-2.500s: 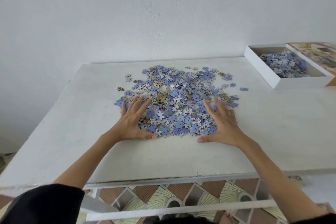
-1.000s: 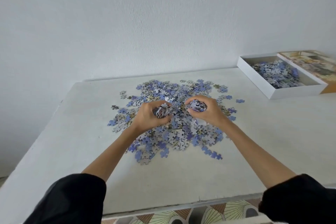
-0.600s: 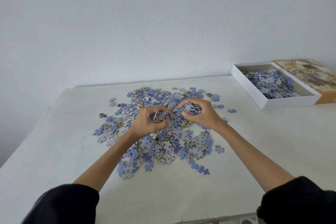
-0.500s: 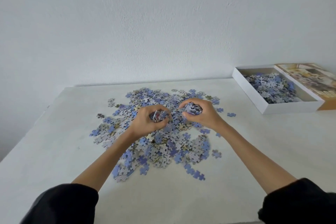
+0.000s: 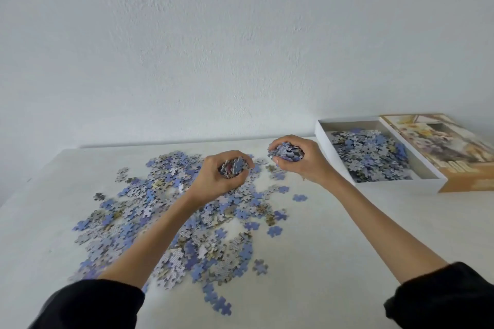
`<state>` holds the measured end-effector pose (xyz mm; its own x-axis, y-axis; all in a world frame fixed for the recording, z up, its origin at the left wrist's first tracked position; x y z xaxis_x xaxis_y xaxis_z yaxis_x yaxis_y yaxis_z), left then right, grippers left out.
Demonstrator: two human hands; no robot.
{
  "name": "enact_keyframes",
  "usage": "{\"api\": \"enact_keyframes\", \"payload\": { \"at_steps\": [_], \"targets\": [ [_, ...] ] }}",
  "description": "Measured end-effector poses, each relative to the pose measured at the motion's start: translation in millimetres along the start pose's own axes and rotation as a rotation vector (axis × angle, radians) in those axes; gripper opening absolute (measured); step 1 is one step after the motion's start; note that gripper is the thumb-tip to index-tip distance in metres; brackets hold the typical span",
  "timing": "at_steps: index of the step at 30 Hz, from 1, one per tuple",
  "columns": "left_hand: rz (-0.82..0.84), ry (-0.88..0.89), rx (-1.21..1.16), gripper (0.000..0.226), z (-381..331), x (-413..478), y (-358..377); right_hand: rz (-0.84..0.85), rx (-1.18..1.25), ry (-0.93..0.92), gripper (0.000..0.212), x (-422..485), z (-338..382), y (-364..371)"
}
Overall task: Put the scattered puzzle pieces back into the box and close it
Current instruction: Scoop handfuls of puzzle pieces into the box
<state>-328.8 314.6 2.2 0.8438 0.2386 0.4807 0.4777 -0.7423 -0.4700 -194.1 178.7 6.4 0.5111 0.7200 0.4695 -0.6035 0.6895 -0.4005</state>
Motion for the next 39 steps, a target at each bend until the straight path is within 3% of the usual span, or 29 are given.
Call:
{"api": "enact_keyframes", "payload": {
  "at_steps": [19, 26, 31, 39],
  "targets": [
    [0.143, 0.104, -0.083, 0.019, -52.7, 137.8, 213.0, -0.078, -0.253, -0.011, 0.017, 15.3, -111.6, -222.0],
    [0.221, 0.130, -0.040, 0.016, -33.1, 171.4, 272.8, -0.018, -0.256, 0.071, 0.016, 24.3, -164.0, -235.6],
    [0.313, 0.145, 0.229, 0.038, -11.9, 173.3, 301.4, -0.004, -0.259, 0.138, 0.013, 24.7, -185.4, -228.3],
    [0.243, 0.259, 0.202, 0.036, -15.7, 171.3, 297.7, -0.014, -0.192, 0.190, 0.015, 25.5, -187.5, -227.4]
  ]
}}
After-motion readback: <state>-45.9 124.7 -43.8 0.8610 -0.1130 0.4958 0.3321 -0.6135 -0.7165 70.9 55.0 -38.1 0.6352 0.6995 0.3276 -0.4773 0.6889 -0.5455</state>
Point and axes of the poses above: each hand's wrist, its own x-axis towards the middle knuckle, its own y-axis out of the palm, z = x × y, the point moved 5 cm from there along x, towards the middle knuckle, and after that the axes turned 4 degrees about -z, right-handed, at the moved point
